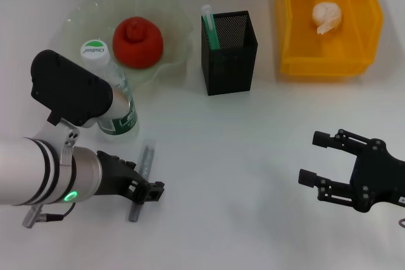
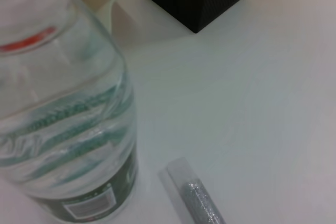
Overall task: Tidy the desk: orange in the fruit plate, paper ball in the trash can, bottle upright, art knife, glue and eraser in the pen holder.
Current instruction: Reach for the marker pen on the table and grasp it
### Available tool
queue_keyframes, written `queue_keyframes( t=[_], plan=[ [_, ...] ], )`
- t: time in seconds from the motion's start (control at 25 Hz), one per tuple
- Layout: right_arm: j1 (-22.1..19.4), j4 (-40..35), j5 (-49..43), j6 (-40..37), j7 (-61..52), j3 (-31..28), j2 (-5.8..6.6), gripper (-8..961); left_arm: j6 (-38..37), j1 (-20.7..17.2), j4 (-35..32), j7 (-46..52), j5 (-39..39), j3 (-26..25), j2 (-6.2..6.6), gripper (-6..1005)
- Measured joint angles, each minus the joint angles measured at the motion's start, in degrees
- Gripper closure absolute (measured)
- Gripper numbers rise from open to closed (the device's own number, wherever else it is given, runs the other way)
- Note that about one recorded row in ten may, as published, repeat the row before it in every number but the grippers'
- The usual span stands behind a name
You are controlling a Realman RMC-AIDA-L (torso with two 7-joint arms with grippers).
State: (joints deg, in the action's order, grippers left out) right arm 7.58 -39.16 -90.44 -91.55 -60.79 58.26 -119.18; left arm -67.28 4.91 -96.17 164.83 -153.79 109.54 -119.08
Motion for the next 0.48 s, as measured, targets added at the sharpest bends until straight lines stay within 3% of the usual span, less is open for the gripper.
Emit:
queue_keyframes(
  t=[0.32,0.48],
  plan=[
    [0.06,0.05,0.00,0.00,-0.25,0.00,0.00,197,-1.12,0.90,0.76,0.04,-0.07,-0.28,0.01,385],
    [0.06,0.05,0.00,0.00,-0.38,0.00,0.00,199,-1.31,1.09,0.79,0.05,-0.11,-0.10,0.00,576]
  ],
)
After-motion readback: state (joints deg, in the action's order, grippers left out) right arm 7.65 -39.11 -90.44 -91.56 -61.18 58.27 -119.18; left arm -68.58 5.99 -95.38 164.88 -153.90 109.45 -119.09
